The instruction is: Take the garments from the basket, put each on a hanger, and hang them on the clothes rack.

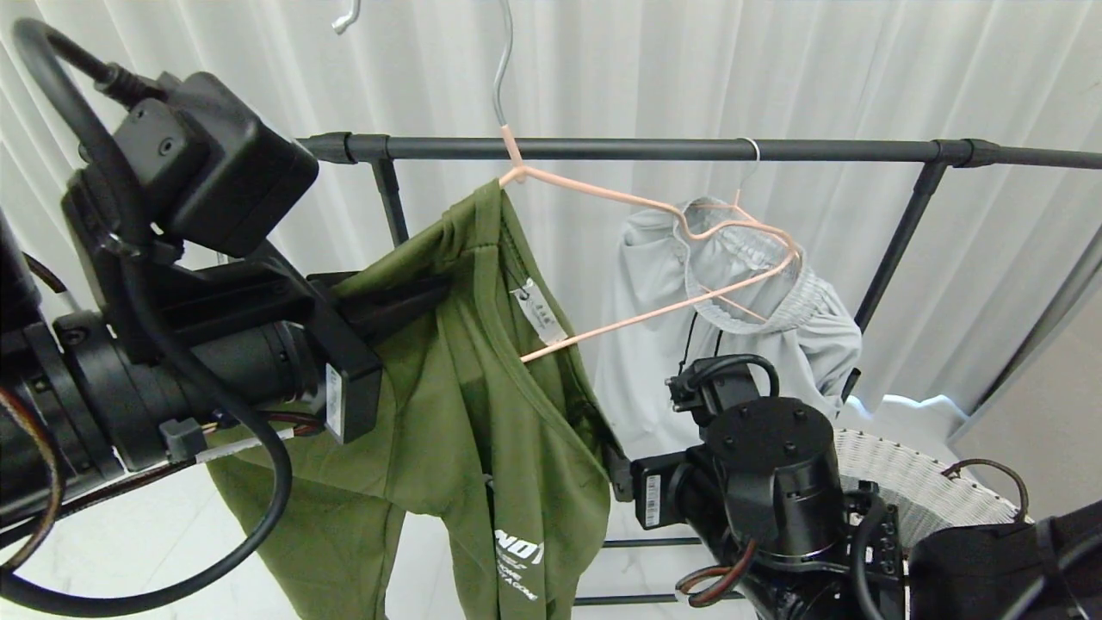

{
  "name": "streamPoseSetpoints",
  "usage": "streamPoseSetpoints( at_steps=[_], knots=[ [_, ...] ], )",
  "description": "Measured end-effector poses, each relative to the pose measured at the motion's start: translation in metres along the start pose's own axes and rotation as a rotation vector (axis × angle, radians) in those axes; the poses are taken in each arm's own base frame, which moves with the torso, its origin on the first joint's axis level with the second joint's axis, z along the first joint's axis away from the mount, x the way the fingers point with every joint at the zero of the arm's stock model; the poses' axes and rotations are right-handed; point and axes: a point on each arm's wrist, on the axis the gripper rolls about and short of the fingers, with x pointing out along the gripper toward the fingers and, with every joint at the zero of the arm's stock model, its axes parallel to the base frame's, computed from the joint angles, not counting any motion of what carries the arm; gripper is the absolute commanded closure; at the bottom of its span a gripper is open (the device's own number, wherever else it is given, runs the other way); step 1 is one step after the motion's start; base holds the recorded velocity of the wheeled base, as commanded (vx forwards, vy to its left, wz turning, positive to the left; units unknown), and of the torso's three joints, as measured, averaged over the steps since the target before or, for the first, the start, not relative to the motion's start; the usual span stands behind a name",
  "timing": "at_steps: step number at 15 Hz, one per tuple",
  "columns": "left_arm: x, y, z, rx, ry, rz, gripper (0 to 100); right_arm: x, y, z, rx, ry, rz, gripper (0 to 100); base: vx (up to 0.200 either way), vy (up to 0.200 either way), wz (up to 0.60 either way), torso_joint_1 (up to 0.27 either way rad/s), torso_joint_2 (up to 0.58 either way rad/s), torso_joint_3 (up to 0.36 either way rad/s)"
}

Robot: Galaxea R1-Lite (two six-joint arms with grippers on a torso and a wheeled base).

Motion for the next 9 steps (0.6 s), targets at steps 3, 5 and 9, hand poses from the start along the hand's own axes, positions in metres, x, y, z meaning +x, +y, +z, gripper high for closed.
streamPoseSetpoints(
  at_steps=[3,5,9],
  knots=[
    [0.001,-0.001,-0.015,0.008,0.079,0.057,100,-0.001,-0.03,-0.004,-0.017,0.024,-0.08,0,0.0,0.0,0.0,0.0,0.0,0.0],
    [0.0,-0.003,-0.02,0.021,0.099,0.054,100,-0.002,-0.055,-0.002,-0.015,0.028,-0.147,0,0.0,0.0,0.0,0.0,0.0,0.0],
    [-0.007,-0.009,-0.035,0.082,0.139,0.032,100,-0.005,-0.093,0.014,0.007,-0.007,-0.26,0,0.0,0.0,0.0,0.0,0.0,0.0]
  ],
)
